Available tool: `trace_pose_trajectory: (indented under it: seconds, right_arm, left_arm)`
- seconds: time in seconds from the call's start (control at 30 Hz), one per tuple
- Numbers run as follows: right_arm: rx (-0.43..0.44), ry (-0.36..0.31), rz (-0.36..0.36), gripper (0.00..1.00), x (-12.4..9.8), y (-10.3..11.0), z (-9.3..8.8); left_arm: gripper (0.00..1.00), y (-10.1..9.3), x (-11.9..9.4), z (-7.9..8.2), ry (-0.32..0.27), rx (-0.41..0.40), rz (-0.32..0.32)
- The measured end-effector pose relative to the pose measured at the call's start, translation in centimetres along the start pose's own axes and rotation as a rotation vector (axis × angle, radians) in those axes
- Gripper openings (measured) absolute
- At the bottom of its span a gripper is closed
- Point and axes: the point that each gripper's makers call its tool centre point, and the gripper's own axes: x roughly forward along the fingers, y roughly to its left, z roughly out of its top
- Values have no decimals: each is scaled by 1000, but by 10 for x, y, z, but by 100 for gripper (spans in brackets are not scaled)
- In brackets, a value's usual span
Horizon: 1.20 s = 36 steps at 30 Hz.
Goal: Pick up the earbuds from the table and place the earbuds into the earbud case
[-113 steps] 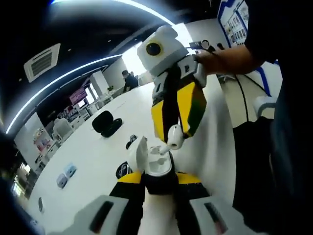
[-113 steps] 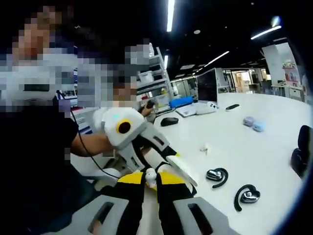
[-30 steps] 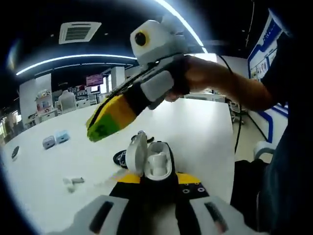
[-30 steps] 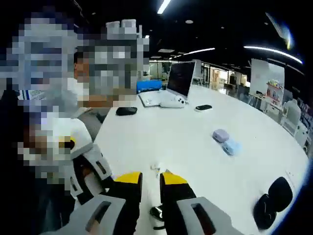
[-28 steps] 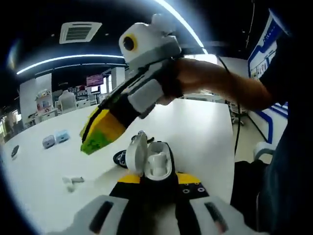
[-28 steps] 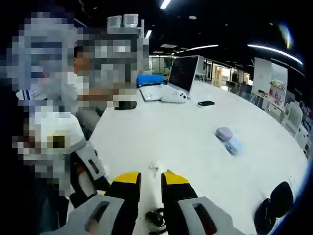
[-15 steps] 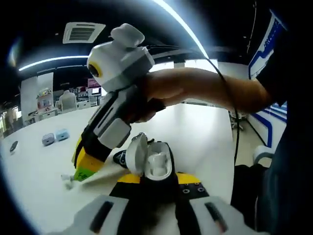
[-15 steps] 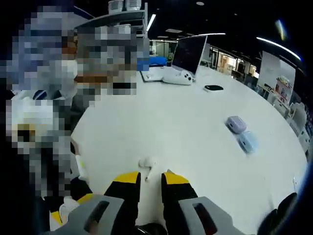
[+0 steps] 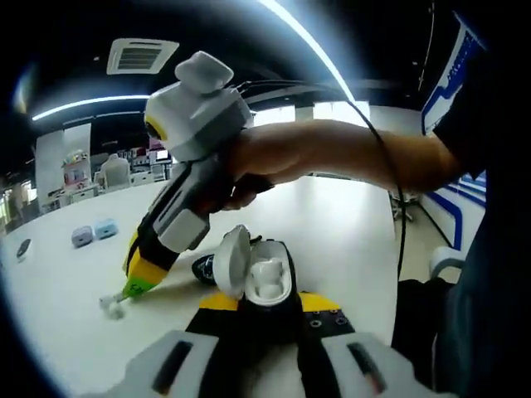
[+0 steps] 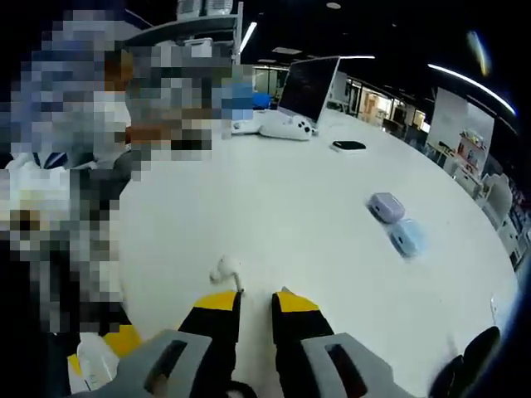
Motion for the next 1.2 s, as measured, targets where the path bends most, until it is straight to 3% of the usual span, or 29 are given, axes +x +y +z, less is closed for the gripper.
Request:
trace_pose_trajectory:
  seconds: [0.23, 0.9, 1.2]
  right_arm:
    - [22, -21, -36, 15, 4, -12, 6]
    - [-9, -23, -6, 15, 27, 2, 27]
    - [-30, -91, 22, 15, 0, 8, 34]
  left_arm:
    - [24, 0, 0, 0, -1, 0, 0]
    - [24, -1, 1, 1, -4, 8, 2]
    - [24, -2, 1, 1, -5, 7, 2]
